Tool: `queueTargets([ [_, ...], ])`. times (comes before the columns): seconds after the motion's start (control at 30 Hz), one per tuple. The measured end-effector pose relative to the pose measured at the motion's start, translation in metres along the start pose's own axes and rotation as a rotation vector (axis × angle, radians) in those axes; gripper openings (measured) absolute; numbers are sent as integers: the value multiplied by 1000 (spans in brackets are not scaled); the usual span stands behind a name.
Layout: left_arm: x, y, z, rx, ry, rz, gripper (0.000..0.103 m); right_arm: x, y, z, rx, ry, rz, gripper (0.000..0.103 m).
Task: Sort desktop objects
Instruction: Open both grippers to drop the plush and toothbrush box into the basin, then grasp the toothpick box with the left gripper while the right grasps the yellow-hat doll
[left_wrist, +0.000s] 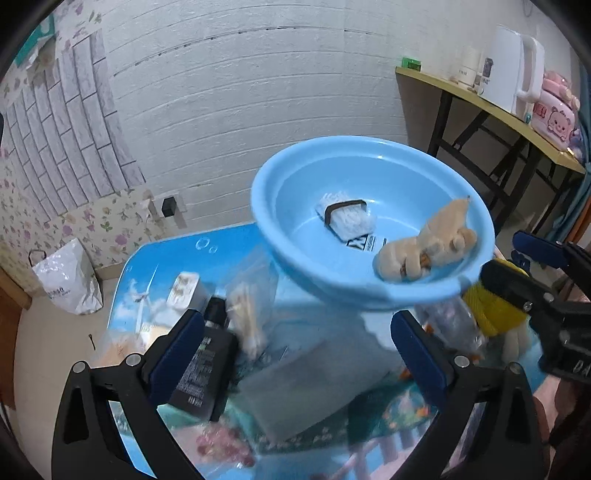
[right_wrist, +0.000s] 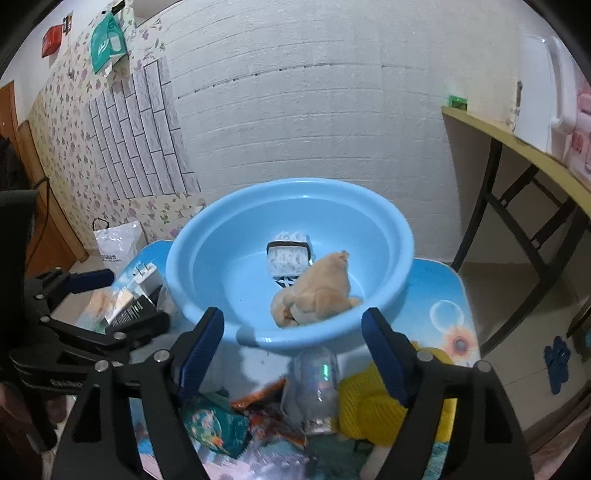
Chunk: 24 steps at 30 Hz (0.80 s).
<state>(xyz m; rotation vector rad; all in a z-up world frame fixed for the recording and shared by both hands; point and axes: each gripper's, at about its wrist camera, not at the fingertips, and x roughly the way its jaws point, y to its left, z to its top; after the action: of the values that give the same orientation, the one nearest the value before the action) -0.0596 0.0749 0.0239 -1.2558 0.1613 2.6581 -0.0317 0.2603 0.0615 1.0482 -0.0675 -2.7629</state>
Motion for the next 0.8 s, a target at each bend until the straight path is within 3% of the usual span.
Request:
queueTargets([
  [0.23,-9,31,-26,-84,14,32,101,-7,2,-16,31,24,0,90],
  [0.53,-28,55,-51,-94,-18,66,101,-16,11,-30,17,34,-27,90],
  [0.8,-28,110,-94,-179,3,110,102,-11,15,-39,20,64,-34,90],
])
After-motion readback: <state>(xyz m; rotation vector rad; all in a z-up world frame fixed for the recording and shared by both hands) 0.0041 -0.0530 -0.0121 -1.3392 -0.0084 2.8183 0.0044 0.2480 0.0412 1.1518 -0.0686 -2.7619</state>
